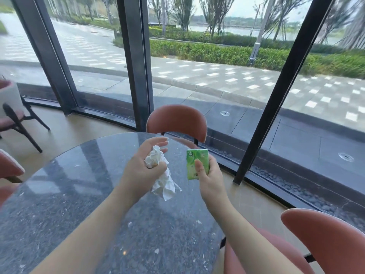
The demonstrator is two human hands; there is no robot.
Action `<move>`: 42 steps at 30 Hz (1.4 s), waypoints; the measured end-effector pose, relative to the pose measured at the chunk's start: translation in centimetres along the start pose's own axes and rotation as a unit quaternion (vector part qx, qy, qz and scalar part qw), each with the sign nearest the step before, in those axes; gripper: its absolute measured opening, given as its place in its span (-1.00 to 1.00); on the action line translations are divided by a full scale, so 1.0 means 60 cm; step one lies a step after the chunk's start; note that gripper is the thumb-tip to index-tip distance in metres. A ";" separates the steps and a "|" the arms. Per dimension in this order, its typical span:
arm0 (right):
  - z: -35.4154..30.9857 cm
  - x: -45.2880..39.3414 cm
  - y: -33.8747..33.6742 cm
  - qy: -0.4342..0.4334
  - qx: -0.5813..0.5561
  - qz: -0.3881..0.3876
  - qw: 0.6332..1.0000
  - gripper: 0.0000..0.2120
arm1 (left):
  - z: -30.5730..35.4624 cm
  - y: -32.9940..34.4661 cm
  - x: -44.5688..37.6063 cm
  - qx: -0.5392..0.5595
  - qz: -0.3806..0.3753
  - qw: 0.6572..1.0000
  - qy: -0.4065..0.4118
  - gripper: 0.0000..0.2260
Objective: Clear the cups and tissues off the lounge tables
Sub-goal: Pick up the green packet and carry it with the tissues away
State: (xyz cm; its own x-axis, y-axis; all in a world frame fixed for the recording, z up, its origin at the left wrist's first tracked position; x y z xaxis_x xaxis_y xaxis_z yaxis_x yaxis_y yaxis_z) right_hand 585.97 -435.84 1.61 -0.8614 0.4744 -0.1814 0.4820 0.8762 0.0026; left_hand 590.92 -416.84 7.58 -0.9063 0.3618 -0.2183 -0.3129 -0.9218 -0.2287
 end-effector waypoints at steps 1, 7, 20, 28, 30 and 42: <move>-0.021 -0.001 0.000 -0.016 0.004 0.002 1.000 -0.90 | 0.017 -0.004 -0.001 0.000 0.002 1.000 0.012 -0.50; -0.161 -0.009 0.001 -0.106 0.002 0.021 0.994 -0.91 | 0.125 -0.040 -0.011 0.009 0.027 0.995 0.099 -0.52; -0.401 -0.015 0.025 -0.237 -0.012 0.025 0.971 -0.97 | 0.337 -0.121 -0.025 0.003 0.071 0.965 0.254 -0.56; -0.456 0.000 0.054 -0.266 -0.032 0.035 0.963 -0.96 | 0.359 -0.169 -0.012 -0.026 0.113 0.954 0.277 -0.54; -0.458 0.006 0.065 -0.268 -0.034 0.033 0.962 -0.96 | 0.353 -0.180 -0.007 -0.020 0.113 0.955 0.274 -0.53; -0.392 0.043 0.092 -0.235 -0.040 0.032 0.971 -0.87 | 0.283 -0.195 -0.018 0.053 0.105 0.963 0.242 -0.79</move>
State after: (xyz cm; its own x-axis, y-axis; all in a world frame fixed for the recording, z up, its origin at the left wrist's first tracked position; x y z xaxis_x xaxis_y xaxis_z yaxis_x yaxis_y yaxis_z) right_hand 582.64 -427.74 24.29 -0.6526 0.4539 -0.6067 0.5023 0.8586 0.1020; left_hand 590.76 -408.79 26.59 -0.7216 0.1652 -0.6723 -0.1885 -0.9813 -0.0388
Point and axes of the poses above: each hand's wrist, its own x-axis away from the middle knuckle, its own y-axis out of the palm, z = x × y, the point moved 5 cm from there along -x, towards the middle knuckle, and after that the axes turned 3 degrees about -x, right-handed, at the moved point
